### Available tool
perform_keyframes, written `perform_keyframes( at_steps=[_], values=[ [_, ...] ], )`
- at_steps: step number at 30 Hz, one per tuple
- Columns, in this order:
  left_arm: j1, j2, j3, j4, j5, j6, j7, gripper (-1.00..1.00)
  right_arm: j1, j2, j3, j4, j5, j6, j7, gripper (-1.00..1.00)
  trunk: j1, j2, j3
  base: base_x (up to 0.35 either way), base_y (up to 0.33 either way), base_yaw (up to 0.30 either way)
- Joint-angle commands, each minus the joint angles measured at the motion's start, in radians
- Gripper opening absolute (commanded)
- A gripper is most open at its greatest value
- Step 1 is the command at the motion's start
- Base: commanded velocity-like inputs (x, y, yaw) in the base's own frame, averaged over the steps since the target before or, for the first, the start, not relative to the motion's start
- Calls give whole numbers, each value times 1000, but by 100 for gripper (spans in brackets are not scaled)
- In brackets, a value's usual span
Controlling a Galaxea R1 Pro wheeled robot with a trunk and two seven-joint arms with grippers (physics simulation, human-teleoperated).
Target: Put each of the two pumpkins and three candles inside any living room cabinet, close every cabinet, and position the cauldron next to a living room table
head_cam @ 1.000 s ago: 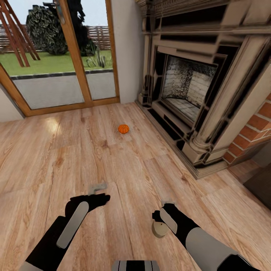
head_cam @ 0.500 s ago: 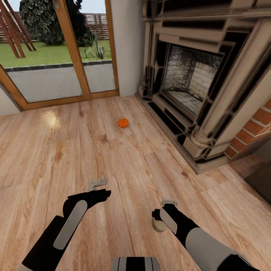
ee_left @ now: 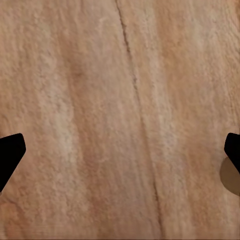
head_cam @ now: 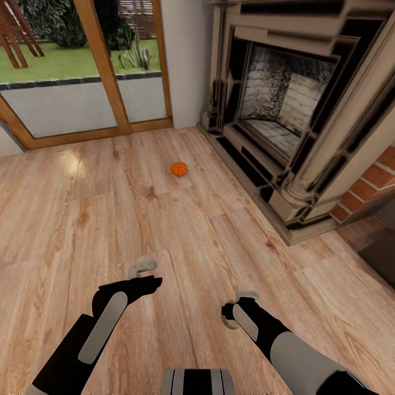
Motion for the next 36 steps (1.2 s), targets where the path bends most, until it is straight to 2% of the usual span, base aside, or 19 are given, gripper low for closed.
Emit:
perform_keyframes(
  at_steps=[1,12,19,36],
  values=[
    [-1,1,-2,-1,10,0,10,100,-1,-1,8,-2,-9,2,-8,100,0,-1,-5,0,0,0],
    [-1,1,-3,0,10,0,10,100,-1,-1,9,0,-7,-17,-7,100,5,-3,-47,0,0,0],
    [-1,0,-3,2,10,1,11,100,-1,0,8,0,32,-22,-7,100,8,-5,-74,0,0,0],
    [1,5,-7,10,12,2,12,100,-1,1,8,0,37,-23,-7,100,8,-5,-74,42,-4,0]
  ],
)
